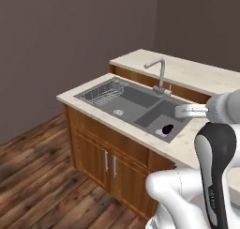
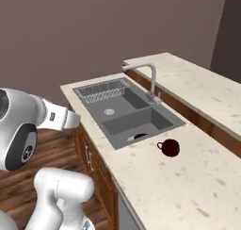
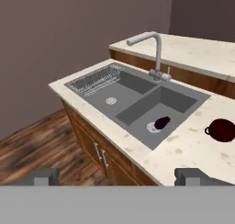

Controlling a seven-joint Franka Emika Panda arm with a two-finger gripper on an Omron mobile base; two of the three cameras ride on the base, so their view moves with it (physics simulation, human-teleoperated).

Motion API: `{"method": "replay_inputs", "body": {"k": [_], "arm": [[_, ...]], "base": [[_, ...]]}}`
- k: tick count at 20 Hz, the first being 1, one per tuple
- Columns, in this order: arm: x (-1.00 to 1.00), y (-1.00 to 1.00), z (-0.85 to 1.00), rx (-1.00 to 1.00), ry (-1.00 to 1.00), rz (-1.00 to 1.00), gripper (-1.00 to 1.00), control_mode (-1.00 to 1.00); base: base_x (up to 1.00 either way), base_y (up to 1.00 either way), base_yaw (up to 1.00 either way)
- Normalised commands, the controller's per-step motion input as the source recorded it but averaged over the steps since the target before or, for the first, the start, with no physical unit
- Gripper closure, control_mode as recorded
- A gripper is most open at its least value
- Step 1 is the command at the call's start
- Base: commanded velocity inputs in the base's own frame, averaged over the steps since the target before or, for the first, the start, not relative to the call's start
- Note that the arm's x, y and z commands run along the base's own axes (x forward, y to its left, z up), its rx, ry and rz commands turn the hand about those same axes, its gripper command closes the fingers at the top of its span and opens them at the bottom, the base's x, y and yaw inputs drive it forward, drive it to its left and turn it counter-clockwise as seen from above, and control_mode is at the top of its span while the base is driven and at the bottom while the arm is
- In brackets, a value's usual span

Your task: Clear the mugs and bowl far away from the sink.

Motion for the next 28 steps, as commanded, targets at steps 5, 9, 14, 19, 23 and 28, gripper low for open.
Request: {"method": "replay_inputs", "body": {"k": [5, 9, 14, 19, 23, 28], "arm": [[0.0, 0.0, 0.0, 0.0, 0.0, 0.0, -1.0, 1.0], [0.0, 0.0, 0.0, 0.0, 0.0, 0.0, -1.0, 1.0], [0.0, 0.0, 0.0, 0.0, 0.0, 0.0, -1.0, 1.0], [0.0, 0.0, 0.0, 0.0, 0.0, 0.0, -1.0, 1.0], [0.0, 0.0, 0.0, 0.0, 0.0, 0.0, -1.0, 1.0], [0.0, 0.0, 0.0, 0.0, 0.0, 0.0, -1.0, 1.0]], "base": [[1.0, 0.77, -0.45], [0.8, 0.7, -0.66], [0.51, 0.57, -0.77], [0.15, 0.32, -0.88], [0.07, 0.25, -0.68], [0.43, 0.22, -0.14]]}}
